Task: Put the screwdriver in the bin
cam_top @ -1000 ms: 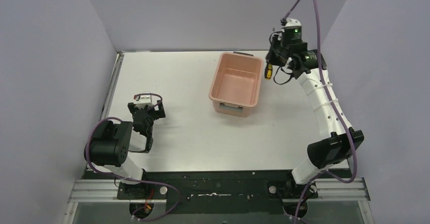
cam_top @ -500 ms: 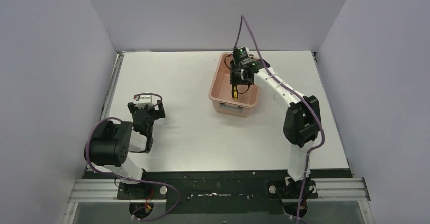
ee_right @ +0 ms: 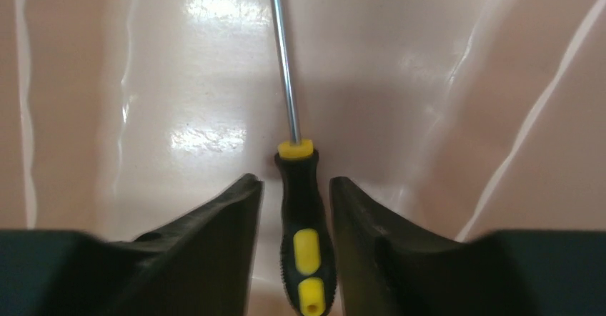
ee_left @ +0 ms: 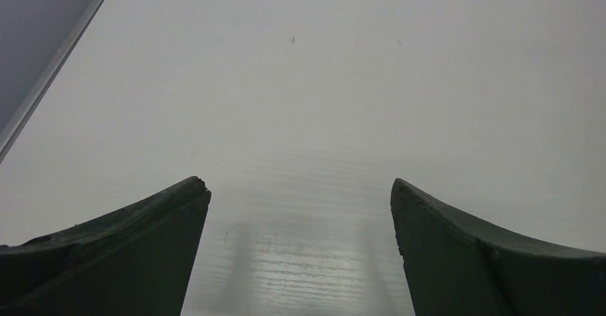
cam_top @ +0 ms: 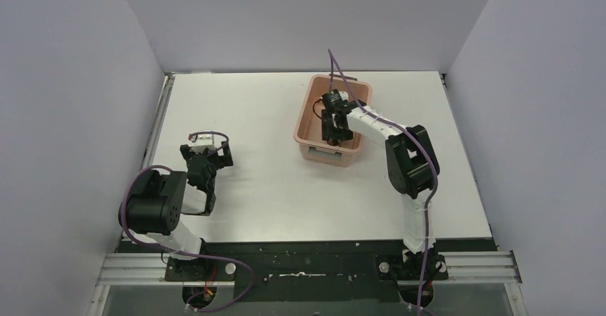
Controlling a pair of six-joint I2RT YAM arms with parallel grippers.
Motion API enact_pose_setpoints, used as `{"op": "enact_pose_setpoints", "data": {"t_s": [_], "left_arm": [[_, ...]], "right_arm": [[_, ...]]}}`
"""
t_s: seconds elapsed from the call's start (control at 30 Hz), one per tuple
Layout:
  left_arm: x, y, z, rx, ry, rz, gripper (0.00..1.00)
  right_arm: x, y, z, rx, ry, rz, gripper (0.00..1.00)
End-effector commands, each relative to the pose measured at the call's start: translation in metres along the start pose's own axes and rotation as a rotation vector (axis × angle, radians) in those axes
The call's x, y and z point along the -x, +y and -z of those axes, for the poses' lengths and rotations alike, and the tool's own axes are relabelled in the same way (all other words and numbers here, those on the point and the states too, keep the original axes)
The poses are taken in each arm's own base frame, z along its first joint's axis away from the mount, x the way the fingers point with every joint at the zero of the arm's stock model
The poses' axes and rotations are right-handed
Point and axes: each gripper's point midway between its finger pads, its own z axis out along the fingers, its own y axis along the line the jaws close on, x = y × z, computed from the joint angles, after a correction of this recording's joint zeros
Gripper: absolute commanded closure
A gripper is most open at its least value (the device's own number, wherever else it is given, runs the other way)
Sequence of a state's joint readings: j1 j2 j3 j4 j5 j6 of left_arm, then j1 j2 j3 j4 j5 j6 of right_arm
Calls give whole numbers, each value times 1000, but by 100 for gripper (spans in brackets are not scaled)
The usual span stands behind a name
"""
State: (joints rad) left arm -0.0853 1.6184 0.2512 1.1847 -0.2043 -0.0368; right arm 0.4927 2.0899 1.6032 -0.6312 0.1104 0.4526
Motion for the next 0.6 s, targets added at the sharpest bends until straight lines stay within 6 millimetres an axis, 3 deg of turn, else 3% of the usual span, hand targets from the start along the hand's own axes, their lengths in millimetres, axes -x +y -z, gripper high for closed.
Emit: {"op": "enact_pose_setpoints", "data": {"t_s": [0.0,0.2,0.27,0.33,0.47,0.57], "left_arm": [[10,-1,-2,-7,-34,1,3],[10,-1,-2,-7,-34,0,3],[10,-1,-2,-7,-34,1,3],[10,-1,-2,-7,-34,1,3],[10,-1,-2,-7,-35,0,3],[10,-1,-2,-7,-34,0,3]], "right_arm": [[49,6,44,20,-173,-28,46],[99,12,124,77,-337,-27,34],[113,12,158,115,-408,-29,24],[125,8,192,144,-489,-20,4],[138,-17,248,181,-657,15,0],[136,-58,271,139,-783,2,0]]}}
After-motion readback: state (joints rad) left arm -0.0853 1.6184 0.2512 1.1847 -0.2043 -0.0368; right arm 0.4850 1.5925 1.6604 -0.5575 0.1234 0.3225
